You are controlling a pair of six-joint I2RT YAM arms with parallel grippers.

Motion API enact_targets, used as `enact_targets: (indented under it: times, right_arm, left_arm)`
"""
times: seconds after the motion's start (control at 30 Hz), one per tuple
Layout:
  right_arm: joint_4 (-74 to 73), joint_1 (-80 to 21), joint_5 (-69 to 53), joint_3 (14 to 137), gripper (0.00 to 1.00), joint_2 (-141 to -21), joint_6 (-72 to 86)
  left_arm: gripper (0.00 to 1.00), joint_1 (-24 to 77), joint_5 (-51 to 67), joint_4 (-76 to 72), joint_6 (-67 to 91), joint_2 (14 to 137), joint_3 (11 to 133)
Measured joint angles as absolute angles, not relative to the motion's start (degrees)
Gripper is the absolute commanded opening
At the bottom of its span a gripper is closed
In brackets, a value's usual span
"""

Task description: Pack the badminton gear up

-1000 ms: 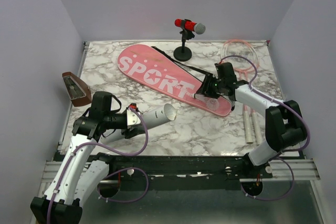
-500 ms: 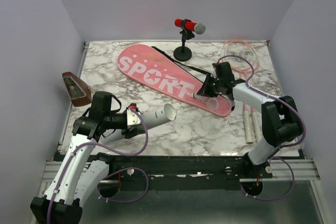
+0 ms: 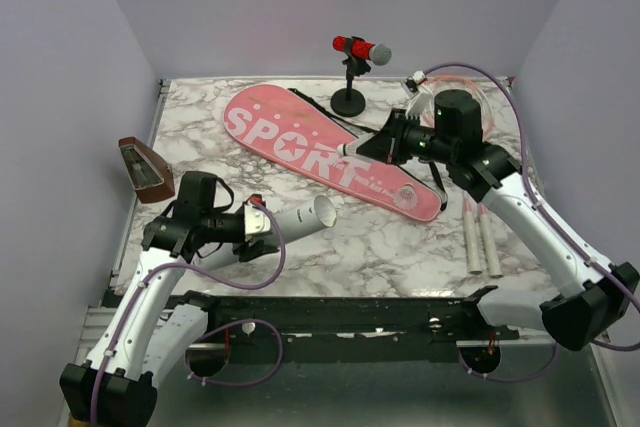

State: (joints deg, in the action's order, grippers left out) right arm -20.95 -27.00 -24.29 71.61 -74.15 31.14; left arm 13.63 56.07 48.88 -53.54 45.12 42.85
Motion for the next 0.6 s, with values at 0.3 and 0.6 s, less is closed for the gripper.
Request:
enact_targets:
  times: [0.3, 0.6]
  right_arm:
    - [-28.49, -39.03, -26.24, 74.00, 0.11, -69.47, 30.00]
    - [-34.68, -42.11, -24.64, 74.00, 0.11, -67.11, 29.93]
  left_arm:
    - [0.54, 13.63, 54.81, 46.59, -53.65, 46.30, 42.28]
    - [0.54, 13.63, 54.24, 46.28, -53.80, 46.85, 42.28]
